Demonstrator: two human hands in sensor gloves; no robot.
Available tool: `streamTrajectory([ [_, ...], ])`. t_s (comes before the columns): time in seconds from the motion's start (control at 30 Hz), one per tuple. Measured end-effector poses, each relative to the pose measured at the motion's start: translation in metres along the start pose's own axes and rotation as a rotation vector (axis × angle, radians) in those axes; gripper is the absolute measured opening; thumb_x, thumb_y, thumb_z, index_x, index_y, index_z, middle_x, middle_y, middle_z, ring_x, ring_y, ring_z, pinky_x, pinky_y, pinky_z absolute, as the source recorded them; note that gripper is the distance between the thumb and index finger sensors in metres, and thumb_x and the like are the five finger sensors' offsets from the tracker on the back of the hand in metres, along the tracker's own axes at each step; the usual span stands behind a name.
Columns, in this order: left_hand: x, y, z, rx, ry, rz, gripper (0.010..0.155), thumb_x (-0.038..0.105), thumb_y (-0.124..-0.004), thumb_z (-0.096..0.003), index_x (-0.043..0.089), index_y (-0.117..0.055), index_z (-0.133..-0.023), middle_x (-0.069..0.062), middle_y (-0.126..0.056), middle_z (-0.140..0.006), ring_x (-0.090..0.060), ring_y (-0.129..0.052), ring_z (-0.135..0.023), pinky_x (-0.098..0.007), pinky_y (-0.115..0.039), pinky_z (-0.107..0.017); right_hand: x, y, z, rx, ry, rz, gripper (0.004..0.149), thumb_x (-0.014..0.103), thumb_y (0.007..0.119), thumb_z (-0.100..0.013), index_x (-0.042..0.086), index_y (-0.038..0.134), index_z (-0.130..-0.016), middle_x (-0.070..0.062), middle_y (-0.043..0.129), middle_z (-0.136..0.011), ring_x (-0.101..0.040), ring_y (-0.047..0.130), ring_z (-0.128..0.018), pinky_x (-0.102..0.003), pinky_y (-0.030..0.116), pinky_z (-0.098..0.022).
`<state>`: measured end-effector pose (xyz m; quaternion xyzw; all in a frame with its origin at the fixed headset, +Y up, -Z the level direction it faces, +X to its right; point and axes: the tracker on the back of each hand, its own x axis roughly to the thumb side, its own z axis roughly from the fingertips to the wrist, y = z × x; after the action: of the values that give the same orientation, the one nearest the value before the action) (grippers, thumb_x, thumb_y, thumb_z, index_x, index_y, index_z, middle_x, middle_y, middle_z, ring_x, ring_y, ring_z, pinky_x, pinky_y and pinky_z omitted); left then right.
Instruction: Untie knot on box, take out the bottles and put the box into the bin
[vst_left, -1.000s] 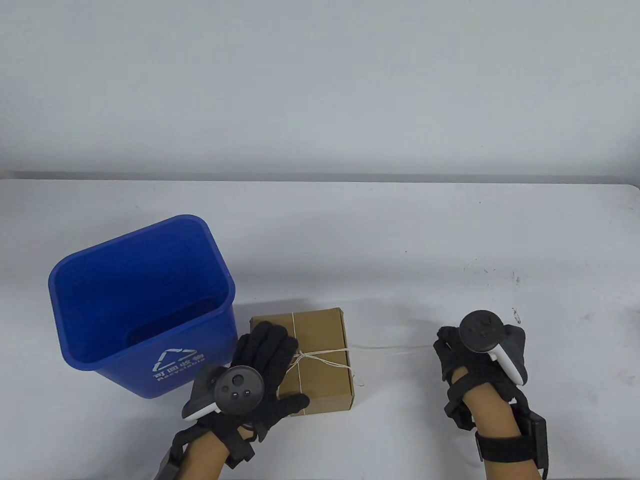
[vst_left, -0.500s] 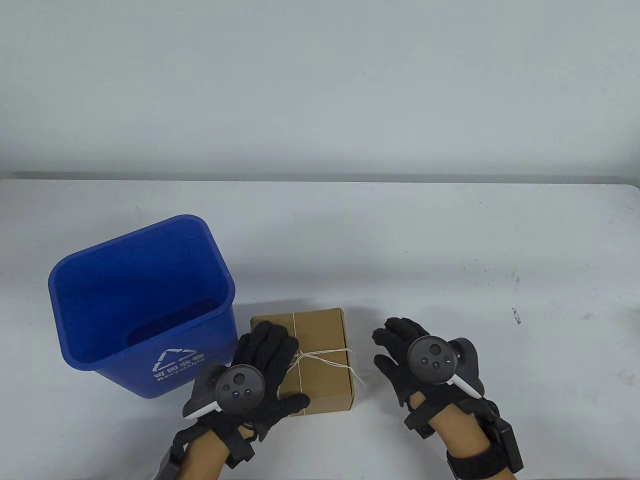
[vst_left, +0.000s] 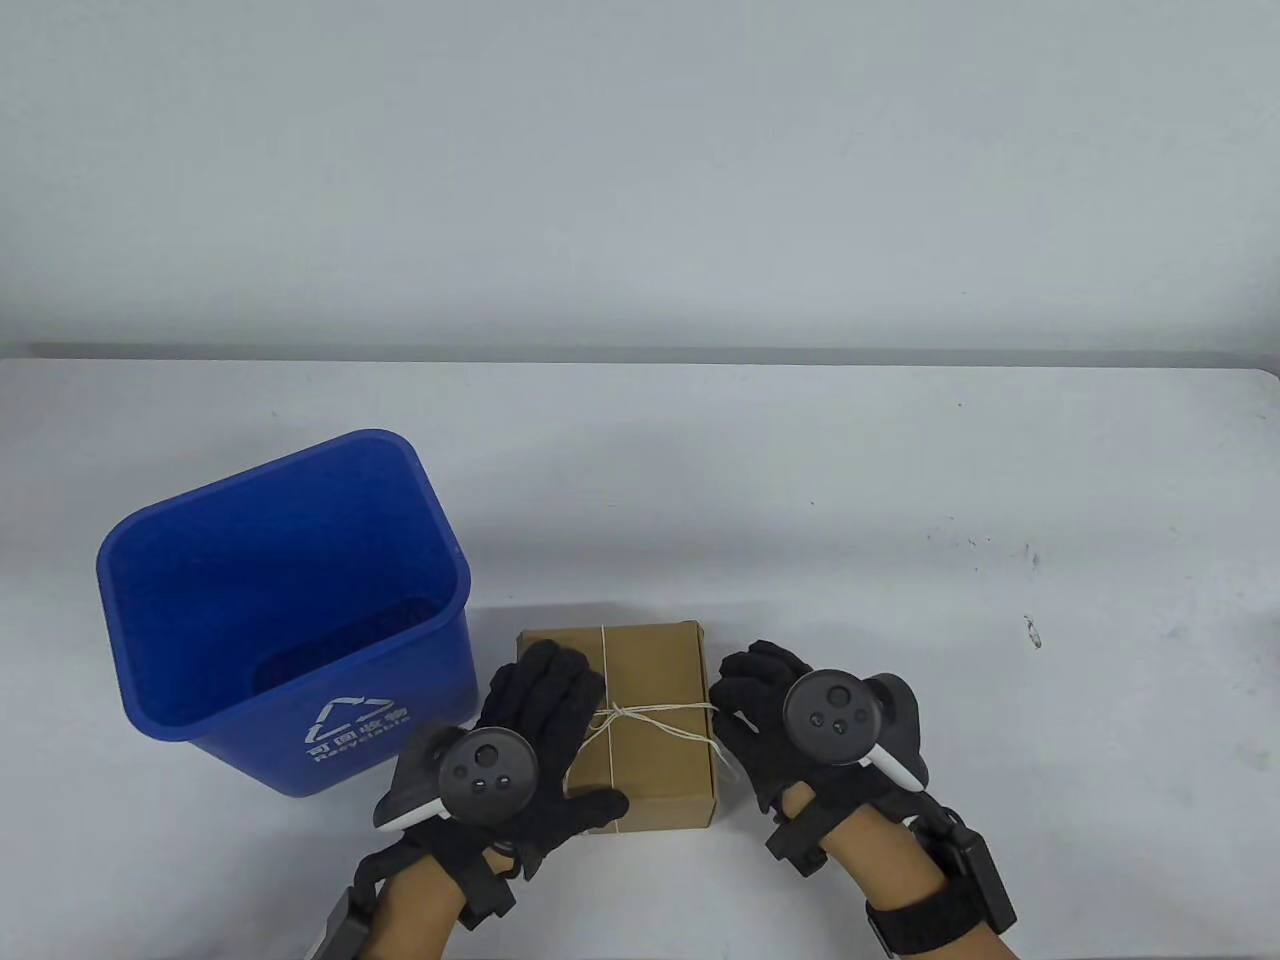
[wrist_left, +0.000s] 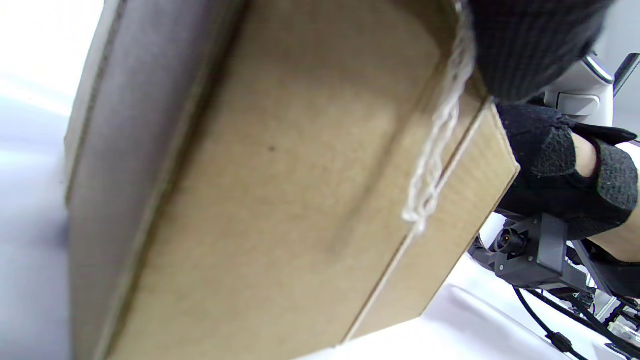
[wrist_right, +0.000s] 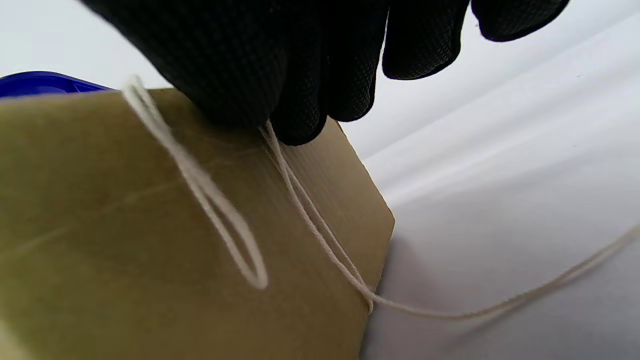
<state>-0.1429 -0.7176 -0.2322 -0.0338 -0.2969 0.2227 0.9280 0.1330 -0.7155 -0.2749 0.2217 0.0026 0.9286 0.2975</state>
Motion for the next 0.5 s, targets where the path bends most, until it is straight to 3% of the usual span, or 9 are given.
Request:
streamTrajectory([
  [0.5, 0.0, 0.0, 0.001, 0.004, 0.001, -0.002, 0.103, 0.07, -0.071, -0.0438, 0.011, -0.028, -0.117, -0.014, -0.019, -0.12, -0.047, -0.01, -0.113, -0.066, -0.015, -0.075, -0.012, -0.012, 0.004, -0.016, 0.015, 0.044, 0.037, 0.03, 0.08, -0.047, 0.009, 0.085, -0.077, -0.013, 0.072, -0.094, -0.051, 0.061, -0.093, -0.07, 0.05, -0.062],
])
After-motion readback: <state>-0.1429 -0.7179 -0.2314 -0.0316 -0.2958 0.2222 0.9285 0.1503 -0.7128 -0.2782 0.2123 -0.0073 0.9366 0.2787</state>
